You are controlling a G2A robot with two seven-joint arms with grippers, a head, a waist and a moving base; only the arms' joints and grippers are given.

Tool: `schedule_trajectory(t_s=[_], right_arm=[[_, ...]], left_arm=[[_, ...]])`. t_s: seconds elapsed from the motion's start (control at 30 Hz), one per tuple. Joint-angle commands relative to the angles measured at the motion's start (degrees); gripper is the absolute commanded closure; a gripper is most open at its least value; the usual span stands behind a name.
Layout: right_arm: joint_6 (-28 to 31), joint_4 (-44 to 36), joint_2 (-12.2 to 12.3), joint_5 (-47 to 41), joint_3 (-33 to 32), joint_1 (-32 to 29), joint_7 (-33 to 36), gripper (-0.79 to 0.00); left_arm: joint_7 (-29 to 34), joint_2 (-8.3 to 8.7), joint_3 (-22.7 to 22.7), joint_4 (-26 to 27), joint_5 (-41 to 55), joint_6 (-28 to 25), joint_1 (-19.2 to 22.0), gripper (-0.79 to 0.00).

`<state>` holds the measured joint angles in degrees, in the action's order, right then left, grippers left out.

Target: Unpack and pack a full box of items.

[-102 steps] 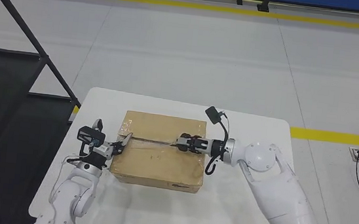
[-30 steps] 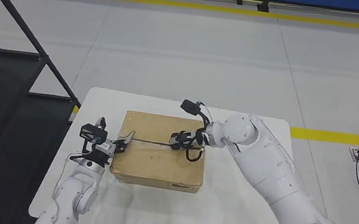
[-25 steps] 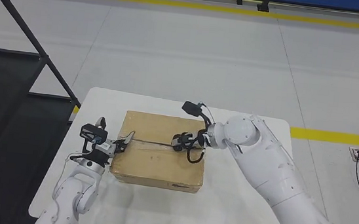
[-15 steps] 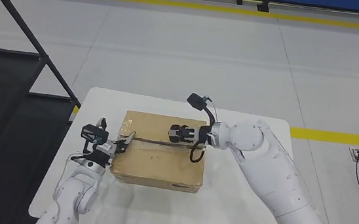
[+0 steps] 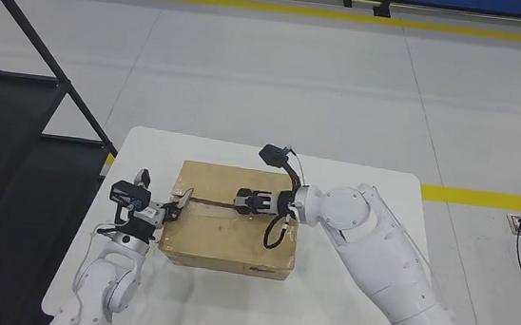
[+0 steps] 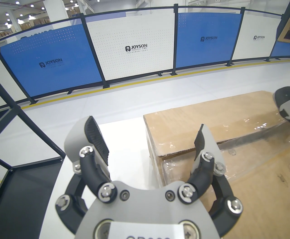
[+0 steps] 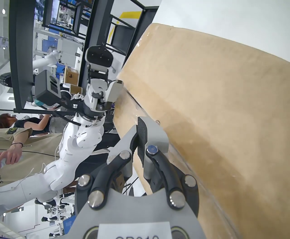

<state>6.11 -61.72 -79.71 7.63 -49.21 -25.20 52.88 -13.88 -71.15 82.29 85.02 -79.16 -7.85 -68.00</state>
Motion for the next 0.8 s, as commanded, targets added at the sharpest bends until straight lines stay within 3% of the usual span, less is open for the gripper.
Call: schedule_trajectory(t_s=[0.0, 0.77], right_arm=[[-1.2, 0.1, 0.0, -0.8, -0.5, -0.3, -1.0, 0.000], [-11.8, 4.3, -1.5, 3.4, 1.6, 1.6, -3.1, 0.000]], left_arm=[[-0.2, 0.03, 0.3, 0.7, 0.3, -0.1, -0.3, -0.785], [0.9, 0.12, 1.3, 0.5, -0.3, 0.5, -0.7, -0.785]])
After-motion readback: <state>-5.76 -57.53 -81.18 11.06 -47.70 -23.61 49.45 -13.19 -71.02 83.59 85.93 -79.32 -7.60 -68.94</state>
